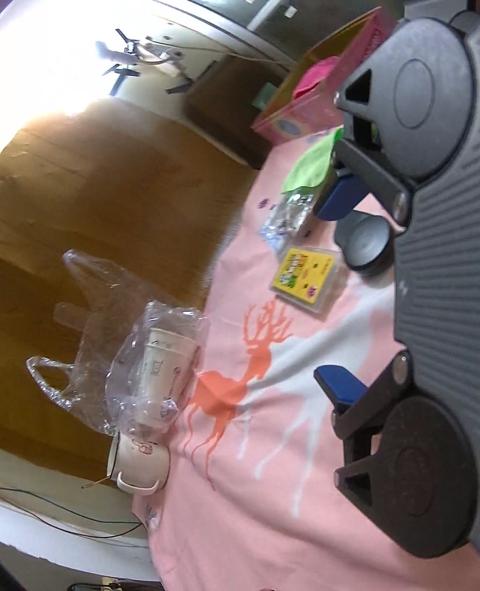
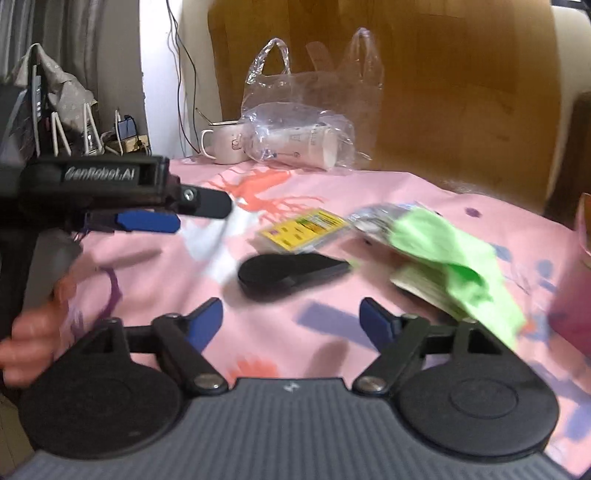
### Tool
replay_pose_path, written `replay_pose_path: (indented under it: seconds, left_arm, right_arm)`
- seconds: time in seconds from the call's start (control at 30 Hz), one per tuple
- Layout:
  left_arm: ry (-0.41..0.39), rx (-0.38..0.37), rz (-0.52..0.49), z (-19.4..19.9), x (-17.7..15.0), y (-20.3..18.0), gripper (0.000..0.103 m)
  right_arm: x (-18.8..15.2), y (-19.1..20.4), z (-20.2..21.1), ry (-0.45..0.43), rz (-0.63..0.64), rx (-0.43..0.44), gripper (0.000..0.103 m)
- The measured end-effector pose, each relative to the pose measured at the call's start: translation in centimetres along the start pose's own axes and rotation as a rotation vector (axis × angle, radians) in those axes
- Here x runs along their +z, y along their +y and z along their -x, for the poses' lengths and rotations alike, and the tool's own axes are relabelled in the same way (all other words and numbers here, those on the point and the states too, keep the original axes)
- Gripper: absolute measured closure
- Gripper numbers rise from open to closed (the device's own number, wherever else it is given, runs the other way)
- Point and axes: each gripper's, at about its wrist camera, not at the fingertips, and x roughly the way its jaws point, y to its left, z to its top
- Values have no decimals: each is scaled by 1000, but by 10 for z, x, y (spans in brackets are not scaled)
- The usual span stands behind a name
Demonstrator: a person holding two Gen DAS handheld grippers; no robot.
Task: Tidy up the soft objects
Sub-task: 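Reach the right tool to the black round case and close on it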
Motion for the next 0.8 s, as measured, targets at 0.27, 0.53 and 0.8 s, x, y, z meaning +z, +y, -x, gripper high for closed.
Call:
replay_pose_path:
  seconds: [0.27,0.53,0.8]
  left_arm:
    - [-45,-49,68,-1,-6,23,11]
    - [-77,-123,137,3,-6,38,11]
    - [-76,-123,102,3,-8,32,11]
  right_arm:
    - [16,7,-48,76,-146,-87,11]
    - [16,11,-52,67,-104,-147,24]
    - [8,-3,-35,40,-132,-123,47]
